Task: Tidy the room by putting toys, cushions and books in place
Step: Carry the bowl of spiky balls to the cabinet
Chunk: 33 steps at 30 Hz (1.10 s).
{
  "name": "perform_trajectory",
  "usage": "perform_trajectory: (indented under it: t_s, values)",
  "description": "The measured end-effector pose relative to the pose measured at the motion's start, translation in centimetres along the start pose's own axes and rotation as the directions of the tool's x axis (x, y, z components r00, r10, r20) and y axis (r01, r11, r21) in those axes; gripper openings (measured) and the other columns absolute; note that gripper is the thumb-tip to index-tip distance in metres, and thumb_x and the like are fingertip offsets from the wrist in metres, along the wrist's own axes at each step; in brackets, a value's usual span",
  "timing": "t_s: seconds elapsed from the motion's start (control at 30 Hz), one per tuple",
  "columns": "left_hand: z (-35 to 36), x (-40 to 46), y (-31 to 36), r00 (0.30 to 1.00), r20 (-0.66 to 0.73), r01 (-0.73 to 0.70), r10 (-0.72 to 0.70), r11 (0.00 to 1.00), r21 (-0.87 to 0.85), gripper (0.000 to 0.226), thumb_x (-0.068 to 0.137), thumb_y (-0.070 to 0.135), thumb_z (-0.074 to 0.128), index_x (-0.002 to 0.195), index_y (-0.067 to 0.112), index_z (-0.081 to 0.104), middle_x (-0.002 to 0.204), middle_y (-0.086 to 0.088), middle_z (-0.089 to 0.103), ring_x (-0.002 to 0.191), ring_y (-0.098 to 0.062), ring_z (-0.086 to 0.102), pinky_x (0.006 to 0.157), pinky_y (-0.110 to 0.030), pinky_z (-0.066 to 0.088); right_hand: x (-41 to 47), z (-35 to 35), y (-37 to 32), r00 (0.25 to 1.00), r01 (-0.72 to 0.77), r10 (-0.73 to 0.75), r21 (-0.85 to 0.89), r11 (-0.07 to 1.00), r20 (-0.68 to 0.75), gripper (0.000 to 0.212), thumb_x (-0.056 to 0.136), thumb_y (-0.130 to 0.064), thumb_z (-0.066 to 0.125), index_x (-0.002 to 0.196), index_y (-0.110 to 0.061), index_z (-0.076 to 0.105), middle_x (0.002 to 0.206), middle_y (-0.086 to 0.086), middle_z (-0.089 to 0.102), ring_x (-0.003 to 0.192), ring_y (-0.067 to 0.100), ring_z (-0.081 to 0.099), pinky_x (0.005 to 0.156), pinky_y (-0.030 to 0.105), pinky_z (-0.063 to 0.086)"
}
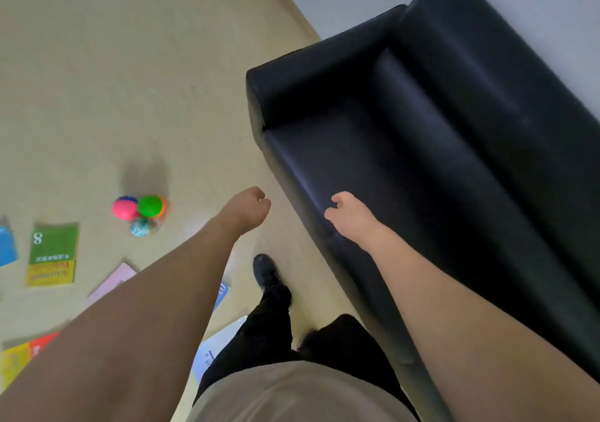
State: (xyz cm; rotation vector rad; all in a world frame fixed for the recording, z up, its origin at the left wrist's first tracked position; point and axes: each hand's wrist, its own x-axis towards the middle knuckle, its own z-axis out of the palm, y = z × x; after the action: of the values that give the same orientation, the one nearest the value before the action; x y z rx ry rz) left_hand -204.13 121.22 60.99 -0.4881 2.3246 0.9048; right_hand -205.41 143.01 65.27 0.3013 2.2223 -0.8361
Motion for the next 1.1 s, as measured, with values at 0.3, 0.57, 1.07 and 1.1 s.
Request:
perform_trajectory:
  t_s: [0.3,0.57,1.07,1.1]
  values:
    - [-3.2,7.6,-7.7,0.973,-0.025,0.221,-0.231,0.955,-0.198,0.027,0.096,0.020,0.046,0.110,0.002,0.060,0.112,-0.015,0.064,0.094,-0.026,0.054,0.075,-0.030,0.039,10.6,5.4,-8.9,0.978,0.076,-0.045,-0.148,0.986,0.203,0.055,0.093,-0.024,0.048,0.146,-0.018,0.034,0.149,0.005,0.038,0.131,0.022,0.041,0.106,0.034,0.036]
    - [-6.7,5.9,-10.5,0.897,-0.083,0.355,-0.435,0.817,-0.454,0.028,0.095,0.019,0.043,0.110,0.002,0.060,0.106,-0.013,0.063,0.086,-0.025,0.052,0.074,-0.032,0.040,12.6,7.9,-16.0,0.920,0.217,-0.109,-0.256,0.942,0.376,0.053,0.095,-0.021,0.047,0.146,-0.016,0.033,0.140,0.006,0.044,0.096,0.015,0.047,0.088,0.030,0.042]
    - [-7.6,6.6,-27.8,0.666,0.113,0.369,-0.737,0.194,-0.909,0.009,0.093,0.019,0.046,0.089,0.012,0.050,0.088,-0.012,0.050,0.077,-0.020,0.043,0.068,-0.034,0.032,19.2,25.6,-28.8,0.800,0.367,-0.032,-0.447,0.815,0.598,0.051,0.095,-0.020,0.046,0.145,-0.011,0.038,0.144,0.006,0.044,0.121,0.022,0.047,0.095,0.030,0.036]
    - [-7.4,7.4,-29.1,0.650,0.145,0.368,-0.746,0.142,-0.919,0.013,0.092,0.020,0.046,0.088,0.010,0.052,0.090,-0.013,0.054,0.077,-0.021,0.046,0.068,-0.034,0.033,20.0,26.9,-29.1,0.804,0.352,-0.025,-0.442,0.825,0.594,0.051,0.095,-0.020,0.047,0.144,-0.012,0.039,0.145,0.005,0.044,0.124,0.021,0.046,0.097,0.032,0.036]
